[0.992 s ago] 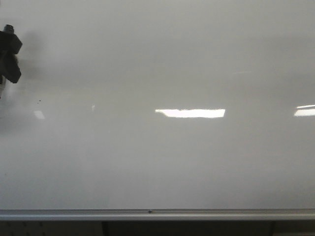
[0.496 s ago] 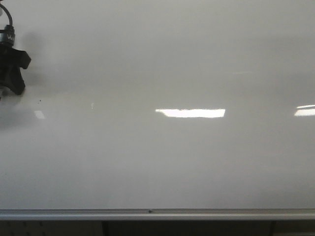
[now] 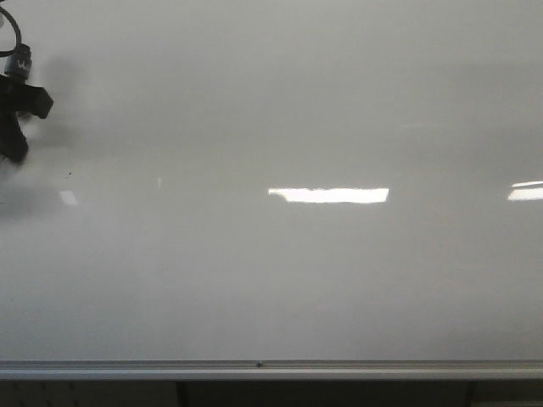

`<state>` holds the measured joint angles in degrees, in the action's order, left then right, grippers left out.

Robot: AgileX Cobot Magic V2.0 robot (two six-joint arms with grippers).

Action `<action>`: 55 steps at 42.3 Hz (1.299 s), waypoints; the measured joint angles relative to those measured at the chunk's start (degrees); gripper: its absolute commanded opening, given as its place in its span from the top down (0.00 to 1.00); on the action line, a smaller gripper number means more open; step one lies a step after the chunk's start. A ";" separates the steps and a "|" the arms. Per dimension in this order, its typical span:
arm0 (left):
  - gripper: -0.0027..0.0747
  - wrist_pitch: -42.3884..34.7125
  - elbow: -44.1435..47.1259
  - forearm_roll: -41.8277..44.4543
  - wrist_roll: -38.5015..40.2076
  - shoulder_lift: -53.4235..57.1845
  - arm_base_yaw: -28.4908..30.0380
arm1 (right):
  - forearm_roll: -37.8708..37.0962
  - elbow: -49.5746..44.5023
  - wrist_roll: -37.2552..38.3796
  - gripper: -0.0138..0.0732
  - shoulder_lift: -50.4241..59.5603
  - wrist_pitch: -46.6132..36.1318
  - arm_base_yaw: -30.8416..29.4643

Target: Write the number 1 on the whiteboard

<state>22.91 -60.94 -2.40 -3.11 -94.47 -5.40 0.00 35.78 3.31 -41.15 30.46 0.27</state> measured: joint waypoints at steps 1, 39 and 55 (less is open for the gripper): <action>0.99 0.28 0.00 0.00 0.00 0.15 0.00 | 0.00 0.00 0.00 0.25 0.00 0.00 0.00; 0.99 41.25 0.00 -14.10 -35.77 20.26 -18.05 | 27.84 15.32 -39.88 0.25 -10.53 30.44 8.01; 0.99 41.46 0.00 -14.10 -36.57 20.26 -34.45 | 28.72 23.24 -48.81 0.25 -17.01 34.73 24.05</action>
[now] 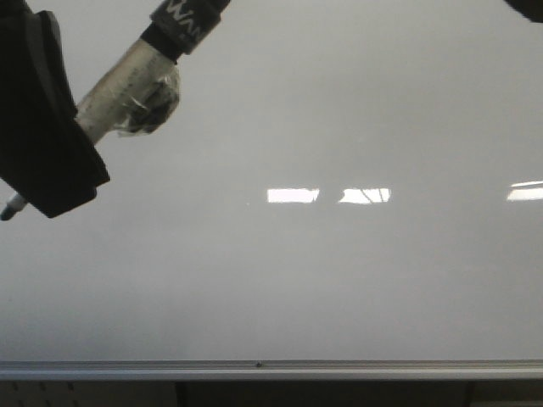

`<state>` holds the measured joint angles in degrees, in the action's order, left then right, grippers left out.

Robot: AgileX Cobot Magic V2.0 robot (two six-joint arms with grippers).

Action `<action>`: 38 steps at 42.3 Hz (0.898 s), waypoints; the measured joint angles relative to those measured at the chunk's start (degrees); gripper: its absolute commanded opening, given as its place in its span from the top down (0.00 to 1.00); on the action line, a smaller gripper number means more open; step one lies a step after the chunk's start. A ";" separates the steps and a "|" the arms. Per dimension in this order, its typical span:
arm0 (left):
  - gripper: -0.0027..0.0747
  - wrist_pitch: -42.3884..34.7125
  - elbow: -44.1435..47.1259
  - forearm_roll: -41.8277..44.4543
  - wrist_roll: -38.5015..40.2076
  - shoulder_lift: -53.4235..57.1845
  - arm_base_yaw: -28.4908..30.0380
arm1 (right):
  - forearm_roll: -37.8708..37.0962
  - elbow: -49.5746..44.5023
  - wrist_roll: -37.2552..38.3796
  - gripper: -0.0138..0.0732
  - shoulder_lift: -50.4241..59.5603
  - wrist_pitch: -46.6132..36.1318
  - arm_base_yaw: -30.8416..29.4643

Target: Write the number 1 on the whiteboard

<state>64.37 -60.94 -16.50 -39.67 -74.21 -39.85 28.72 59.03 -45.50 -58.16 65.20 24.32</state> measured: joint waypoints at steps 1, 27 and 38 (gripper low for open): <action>0.99 0.00 0.00 0.00 0.00 0.00 -0.39 | 0.00 0.46 -0.44 0.25 -0.90 0.00 0.98; 0.99 0.00 0.00 0.21 -0.47 0.00 -2.04 | -0.68 15.27 -2.36 0.26 -21.68 -6.13 18.88; 0.99 0.00 0.00 0.39 -0.47 0.00 -2.04 | -0.68 15.67 -2.36 0.54 -22.47 -6.66 19.10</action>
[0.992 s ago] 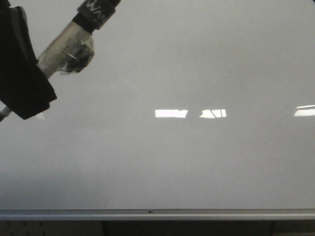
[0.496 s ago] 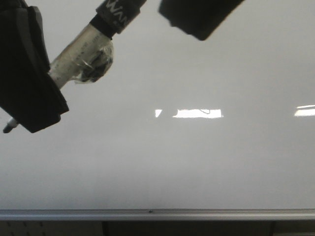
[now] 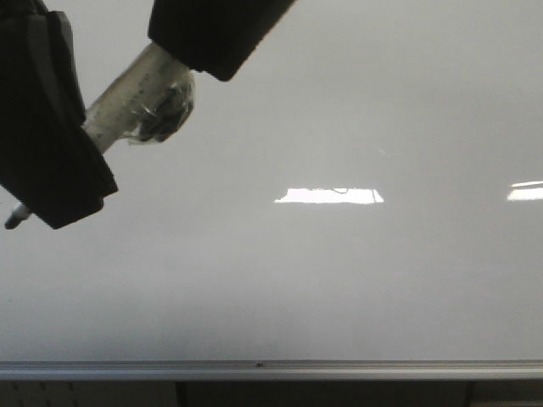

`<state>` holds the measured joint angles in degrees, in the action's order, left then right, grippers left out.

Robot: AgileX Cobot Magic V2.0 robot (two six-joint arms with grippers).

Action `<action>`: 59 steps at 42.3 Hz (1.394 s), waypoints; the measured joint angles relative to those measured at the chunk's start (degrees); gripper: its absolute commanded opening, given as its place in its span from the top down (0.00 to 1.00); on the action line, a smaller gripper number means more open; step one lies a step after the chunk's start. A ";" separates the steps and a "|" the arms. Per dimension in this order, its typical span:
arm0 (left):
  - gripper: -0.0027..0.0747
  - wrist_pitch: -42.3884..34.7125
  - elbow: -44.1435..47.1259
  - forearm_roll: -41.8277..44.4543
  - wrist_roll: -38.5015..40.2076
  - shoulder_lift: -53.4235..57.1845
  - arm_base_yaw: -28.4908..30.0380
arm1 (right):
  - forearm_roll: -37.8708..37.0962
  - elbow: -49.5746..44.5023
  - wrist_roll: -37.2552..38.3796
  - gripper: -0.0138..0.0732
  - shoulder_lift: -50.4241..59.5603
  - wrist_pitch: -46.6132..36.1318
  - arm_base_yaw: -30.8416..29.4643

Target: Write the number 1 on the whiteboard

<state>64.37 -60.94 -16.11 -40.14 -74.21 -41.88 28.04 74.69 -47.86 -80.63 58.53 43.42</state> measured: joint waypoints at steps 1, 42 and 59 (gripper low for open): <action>0.99 0.00 0.00 0.00 0.00 0.00 0.00 | 0.00 0.00 0.00 0.59 0.00 0.26 0.00; 0.34 -2.25 1.41 10.96 12.87 11.97 -0.09 | -14.43 0.02 18.63 0.93 3.13 7.19 0.00; 0.34 -7.43 7.01 12.23 23.71 21.64 19.20 | -36.50 -9.14 53.82 0.93 19.07 5.73 -11.65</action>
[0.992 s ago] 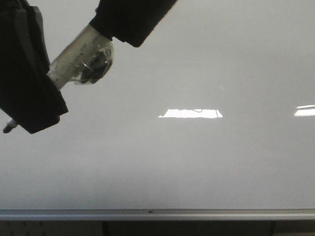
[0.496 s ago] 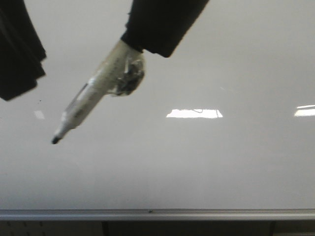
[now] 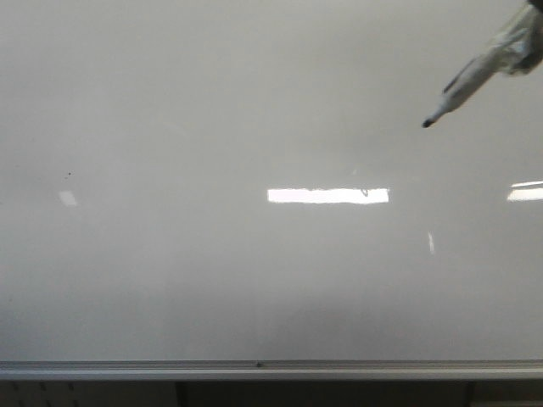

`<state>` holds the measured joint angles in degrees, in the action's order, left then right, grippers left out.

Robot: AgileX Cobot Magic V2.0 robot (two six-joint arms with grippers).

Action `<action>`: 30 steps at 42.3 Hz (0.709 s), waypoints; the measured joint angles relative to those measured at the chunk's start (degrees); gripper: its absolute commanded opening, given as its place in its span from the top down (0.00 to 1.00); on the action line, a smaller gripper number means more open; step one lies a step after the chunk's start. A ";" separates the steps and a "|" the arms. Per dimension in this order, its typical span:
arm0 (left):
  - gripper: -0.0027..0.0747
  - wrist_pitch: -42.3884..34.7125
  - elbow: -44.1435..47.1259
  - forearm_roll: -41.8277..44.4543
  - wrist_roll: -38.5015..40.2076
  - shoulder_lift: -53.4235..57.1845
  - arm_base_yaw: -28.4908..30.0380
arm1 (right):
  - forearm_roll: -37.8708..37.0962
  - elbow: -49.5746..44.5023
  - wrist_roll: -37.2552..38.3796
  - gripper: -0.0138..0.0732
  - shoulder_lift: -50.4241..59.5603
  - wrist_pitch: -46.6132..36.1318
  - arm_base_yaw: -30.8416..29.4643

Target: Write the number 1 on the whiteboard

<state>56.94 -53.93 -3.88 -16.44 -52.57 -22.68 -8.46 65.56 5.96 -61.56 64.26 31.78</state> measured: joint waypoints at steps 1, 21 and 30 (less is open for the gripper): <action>0.34 -0.28 0.00 -0.26 0.51 0.00 1.81 | -0.12 -0.77 0.78 0.93 1.26 -0.69 -1.78; 0.34 -0.83 0.00 -3.70 2.65 0.03 12.84 | -8.83 -18.37 15.61 0.93 28.55 -4.57 -18.86; 0.34 -0.92 0.00 -4.04 2.69 0.03 12.84 | -6.41 -22.76 16.16 0.93 30.43 -11.82 -19.27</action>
<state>56.03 -53.93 -7.92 -13.74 -52.54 -9.84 -14.88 42.80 22.12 -31.13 52.45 12.51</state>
